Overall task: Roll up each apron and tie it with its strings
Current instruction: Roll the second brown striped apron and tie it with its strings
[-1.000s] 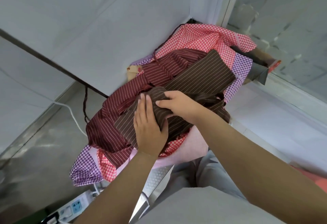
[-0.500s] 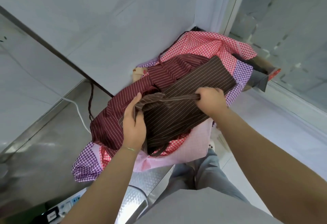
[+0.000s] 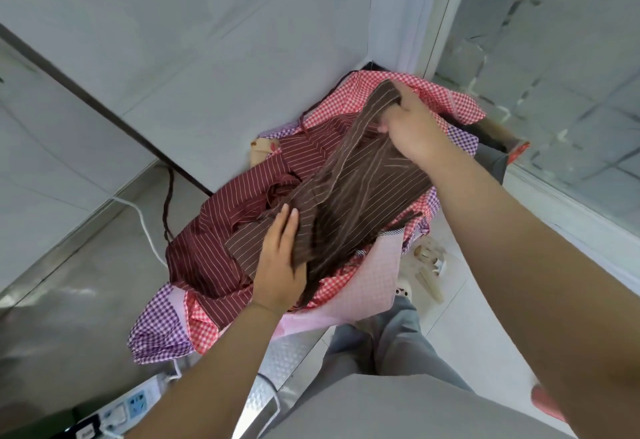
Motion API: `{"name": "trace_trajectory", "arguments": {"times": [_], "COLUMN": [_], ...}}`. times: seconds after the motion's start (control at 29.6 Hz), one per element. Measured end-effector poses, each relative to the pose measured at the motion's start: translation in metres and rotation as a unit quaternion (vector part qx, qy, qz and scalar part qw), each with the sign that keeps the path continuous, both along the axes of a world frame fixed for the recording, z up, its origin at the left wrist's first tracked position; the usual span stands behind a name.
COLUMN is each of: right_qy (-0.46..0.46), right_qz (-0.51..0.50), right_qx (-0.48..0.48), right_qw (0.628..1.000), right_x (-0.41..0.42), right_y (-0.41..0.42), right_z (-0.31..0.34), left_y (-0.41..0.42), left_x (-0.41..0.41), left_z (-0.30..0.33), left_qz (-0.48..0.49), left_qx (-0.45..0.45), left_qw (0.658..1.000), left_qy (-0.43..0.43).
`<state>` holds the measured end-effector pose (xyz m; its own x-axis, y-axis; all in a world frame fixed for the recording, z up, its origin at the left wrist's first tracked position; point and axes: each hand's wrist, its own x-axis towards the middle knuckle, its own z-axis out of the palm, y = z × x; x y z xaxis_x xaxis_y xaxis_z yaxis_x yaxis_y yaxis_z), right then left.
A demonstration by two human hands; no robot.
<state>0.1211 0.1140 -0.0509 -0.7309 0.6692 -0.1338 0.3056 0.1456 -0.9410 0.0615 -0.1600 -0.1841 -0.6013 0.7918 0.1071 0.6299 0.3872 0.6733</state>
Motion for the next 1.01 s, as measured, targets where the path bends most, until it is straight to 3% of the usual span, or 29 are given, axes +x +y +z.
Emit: {"name": "trace_trajectory", "arguments": {"times": [0.07,0.14,0.2,0.24,0.34,0.44,0.54,0.61,0.68,0.74,0.88,1.01], "right_qy": [-0.071,-0.224,-0.342,-0.346,-0.182,-0.032,-0.100,-0.135,-0.099,-0.039,0.028,-0.056], "right_qz": [0.031,0.066,0.050,0.033,-0.041,-0.121,-0.121,-0.162,-0.233,-0.283,-0.277,-0.186], "right_qx": [0.119,0.195,0.187,0.160,-0.001,-0.070,-0.056,-0.093,-0.087,-0.003,0.108,-0.010], "right_qw": [0.990,0.953,0.919,0.924,0.982,0.990,0.986,0.973,0.964,0.958,0.954,0.981], "right_x": [-0.004,-0.004,0.000,0.002,0.000,0.003,0.012,0.020,0.026,0.030,0.037,0.025], "right_y": [0.008,0.023,0.034,0.036,0.035,0.041,0.046,0.047,0.043,0.036,0.026,0.047], "right_z": [-0.021,-0.053,-0.077,-0.083,-0.083,-0.081,-0.101,-0.117,-0.125,-0.126,-0.128,-0.139], "left_y": [0.005,0.009,0.013,0.014,0.014,0.014,0.014,0.016,0.019,0.022,0.022,0.025], "left_x": [0.005,0.012,0.017,0.018,0.019,0.019,0.015,0.007,-0.007,-0.023,-0.049,-0.061], "left_z": [-0.010,-0.019,-0.025,-0.028,-0.033,-0.040,-0.039,-0.033,-0.026,-0.020,-0.015,-0.015], "left_qz": [-0.043,-0.063,-0.072,-0.073,-0.082,-0.113,-0.120,-0.067,0.017,0.079,0.106,0.127], "left_qx": [-0.100,-0.192,-0.246,-0.257,-0.256,-0.269,-0.282,-0.261,-0.237,-0.219,-0.177,-0.150], "left_qw": [0.991,0.968,0.948,0.944,0.936,0.927,0.924,0.936,0.945,0.948,0.961,0.971], "left_qy": [0.081,0.148,0.187,0.196,0.226,0.236,0.229,0.228,0.225,0.215,0.183,0.135]}}
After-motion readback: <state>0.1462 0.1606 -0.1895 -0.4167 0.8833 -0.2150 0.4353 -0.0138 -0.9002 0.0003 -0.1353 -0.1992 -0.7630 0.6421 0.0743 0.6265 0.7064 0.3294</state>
